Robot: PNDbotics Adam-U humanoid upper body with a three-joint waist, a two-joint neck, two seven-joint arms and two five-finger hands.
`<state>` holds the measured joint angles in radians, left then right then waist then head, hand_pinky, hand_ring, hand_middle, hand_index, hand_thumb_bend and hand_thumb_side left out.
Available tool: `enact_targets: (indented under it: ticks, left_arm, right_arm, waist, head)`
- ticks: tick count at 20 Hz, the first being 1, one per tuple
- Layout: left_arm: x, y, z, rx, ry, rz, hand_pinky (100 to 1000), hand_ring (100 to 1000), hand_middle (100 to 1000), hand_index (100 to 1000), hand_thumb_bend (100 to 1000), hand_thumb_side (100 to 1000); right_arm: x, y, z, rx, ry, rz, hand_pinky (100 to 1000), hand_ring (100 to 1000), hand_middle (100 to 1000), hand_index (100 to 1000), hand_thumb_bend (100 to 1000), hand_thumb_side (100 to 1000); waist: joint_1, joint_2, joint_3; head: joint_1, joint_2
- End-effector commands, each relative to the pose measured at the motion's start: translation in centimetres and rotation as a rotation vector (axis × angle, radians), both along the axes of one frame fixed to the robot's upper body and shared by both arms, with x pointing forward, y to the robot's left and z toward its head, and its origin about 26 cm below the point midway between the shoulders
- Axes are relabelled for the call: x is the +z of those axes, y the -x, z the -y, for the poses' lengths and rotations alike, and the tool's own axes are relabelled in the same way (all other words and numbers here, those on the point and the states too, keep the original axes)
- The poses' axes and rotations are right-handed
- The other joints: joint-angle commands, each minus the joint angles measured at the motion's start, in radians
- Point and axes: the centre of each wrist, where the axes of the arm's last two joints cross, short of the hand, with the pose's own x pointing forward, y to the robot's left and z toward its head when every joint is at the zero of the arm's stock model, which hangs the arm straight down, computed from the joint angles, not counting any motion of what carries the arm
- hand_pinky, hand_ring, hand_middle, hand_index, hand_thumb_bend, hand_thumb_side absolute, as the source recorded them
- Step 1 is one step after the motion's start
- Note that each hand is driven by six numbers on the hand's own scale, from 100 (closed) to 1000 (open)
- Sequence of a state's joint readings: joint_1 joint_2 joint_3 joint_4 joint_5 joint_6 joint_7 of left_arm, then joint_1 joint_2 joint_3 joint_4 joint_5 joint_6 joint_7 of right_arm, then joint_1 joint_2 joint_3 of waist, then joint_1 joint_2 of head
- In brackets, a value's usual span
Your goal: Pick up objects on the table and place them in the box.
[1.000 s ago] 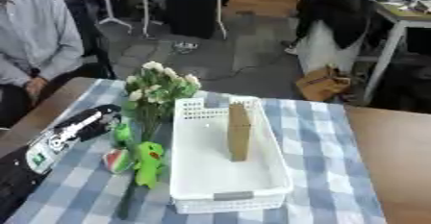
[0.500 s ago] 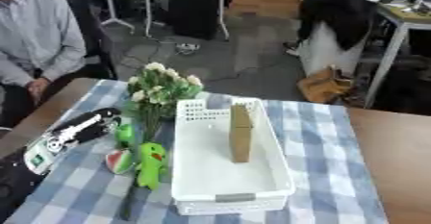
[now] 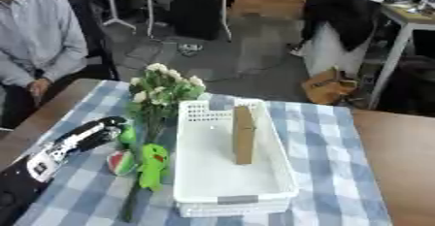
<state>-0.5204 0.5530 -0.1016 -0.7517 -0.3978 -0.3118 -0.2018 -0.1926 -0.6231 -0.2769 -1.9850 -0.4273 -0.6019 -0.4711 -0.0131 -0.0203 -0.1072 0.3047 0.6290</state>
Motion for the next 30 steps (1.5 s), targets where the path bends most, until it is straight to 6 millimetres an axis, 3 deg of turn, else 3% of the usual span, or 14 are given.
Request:
enact_targets:
  ticks: [1,24,30]
  left_arm:
    - [0.9,-0.5,-0.2,-0.013,-0.023,0.012,953,1000,984,1000,214,1000]
    - [-0.3,-0.9,1.2,0.016,-0.118,-0.05,953,1000,991,1000,242,998]
    - [-0.5,-0.9,1.4,0.01,-0.15,-0.055,939,1000,978,1000,251,949]
  right_arm:
    - [1.0,0.3,0.0,0.007,0.022,0.024,801,844,774,775,100,724]
    - [1.0,0.3,0.0,0.013,0.02,0.025,800,843,771,770,100,718]
    - [1.0,0.3,0.0,0.015,0.02,0.025,801,842,770,769,100,719]
  waist:
    - [0.007,-0.003,-0.001]
    - [0.006,-0.002,0.002]
    - [0.006,-0.001,0.004]
  head:
    - [0.004,-0.013]
    - [0.009,-0.011]
    - [0.011,-0.011]
